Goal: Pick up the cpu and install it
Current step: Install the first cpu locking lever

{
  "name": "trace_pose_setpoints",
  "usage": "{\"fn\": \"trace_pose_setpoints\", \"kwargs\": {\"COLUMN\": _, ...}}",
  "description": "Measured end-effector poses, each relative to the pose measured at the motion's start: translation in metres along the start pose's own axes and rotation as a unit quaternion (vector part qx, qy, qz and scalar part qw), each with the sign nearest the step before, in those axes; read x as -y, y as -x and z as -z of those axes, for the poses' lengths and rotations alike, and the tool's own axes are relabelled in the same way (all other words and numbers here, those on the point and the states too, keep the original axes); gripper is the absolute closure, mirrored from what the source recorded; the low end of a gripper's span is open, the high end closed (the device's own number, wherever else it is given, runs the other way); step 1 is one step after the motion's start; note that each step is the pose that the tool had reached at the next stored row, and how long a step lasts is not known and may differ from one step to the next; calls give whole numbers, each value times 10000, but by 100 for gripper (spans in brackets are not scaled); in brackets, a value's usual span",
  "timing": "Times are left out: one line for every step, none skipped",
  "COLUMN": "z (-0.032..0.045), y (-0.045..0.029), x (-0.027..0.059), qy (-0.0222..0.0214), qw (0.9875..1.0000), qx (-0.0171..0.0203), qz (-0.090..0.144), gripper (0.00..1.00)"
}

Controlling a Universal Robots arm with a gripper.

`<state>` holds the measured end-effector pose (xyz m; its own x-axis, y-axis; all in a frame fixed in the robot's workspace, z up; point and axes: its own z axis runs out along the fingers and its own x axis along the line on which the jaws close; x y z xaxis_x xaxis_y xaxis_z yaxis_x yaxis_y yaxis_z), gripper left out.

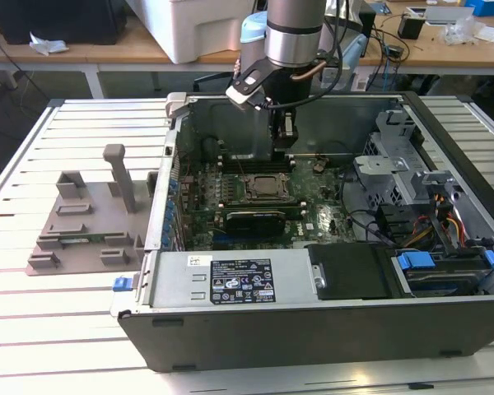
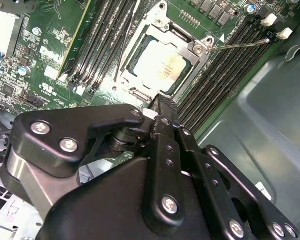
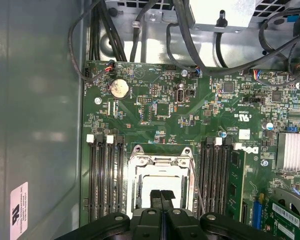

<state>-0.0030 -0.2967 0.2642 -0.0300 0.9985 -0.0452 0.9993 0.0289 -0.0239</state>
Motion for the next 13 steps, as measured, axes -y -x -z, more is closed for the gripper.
{"fn": "trace_pose_setpoints", "kwargs": {"z": 0, "y": 0, "x": 0, "qy": 0, "qw": 10000, "qx": 0, "qz": 0, "gripper": 89}}
{"fn": "trace_pose_setpoints", "kwargs": {"z": 0, "y": 0, "x": 0, "qy": 1, "qw": 10000, "qx": 0, "qz": 18, "gripper": 89}}
{"fn": "trace_pose_setpoints", "kwargs": {"z": 0, "y": 0, "x": 0, "qy": 6, "qw": 9999, "qx": 4, "qz": 139, "gripper": 89}}
{"fn": "trace_pose_setpoints", "kwargs": {"z": 1, "y": 0, "x": 0, "qy": 10, "qw": 9997, "qx": 6, "qz": 234, "gripper": 89}}
{"fn": "trace_pose_setpoints", "kwargs": {"z": 1, "y": 0, "x": 0, "qy": 15, "qw": 9994, "qx": 9, "qz": 340, "gripper": 89}}
{"fn": "trace_pose_setpoints", "kwargs": {"z": 0, "y": 0, "x": 0, "qy": 25, "qw": 9985, "qx": 13, "qz": 549, "gripper": 89}}
{"fn": "trace_pose_setpoints", "kwargs": {"z": 0, "y": 0, "x": 0, "qy": 33, "qw": 9973, "qx": 18, "qz": 731, "gripper": 89}}
{"fn": "trace_pose_setpoints", "kwargs": {"z": 0, "y": 0, "x": 0, "qy": 41, "qw": 9959, "qx": 22, "qz": 907, "gripper": 89}}
{"fn": "trace_pose_setpoints", "kwargs": {"z": 0, "y": 0, "x": 0, "qy": 46, "qw": 9948, "qx": 24, "qz": 1016, "gripper": 89}}
{"fn": "trace_pose_setpoints", "kwargs": {"z": 0, "y": 0, "x": 0, "qy": 50, "qw": 9938, "qx": 27, "qz": 1108, "gripper": 89}}
{"fn": "trace_pose_setpoints", "kwargs": {"z": 0, "y": 0, "x": 0, "qy": 57, "qw": 9922, "qx": 30, "qz": 1248, "gripper": 89}}
{"fn": "trace_pose_setpoints", "kwargs": {"z": 0, "y": 0, "x": 0, "qy": 62, "qw": 9905, "qx": 33, "qz": 1372, "gripper": 89}}
{"fn": "trace_pose_setpoints", "kwargs": {"z": 0, "y": 0, "x": 0, "qy": 66, "qw": 9892, "qx": 35, "qz": 1464, "gripper": 89}}
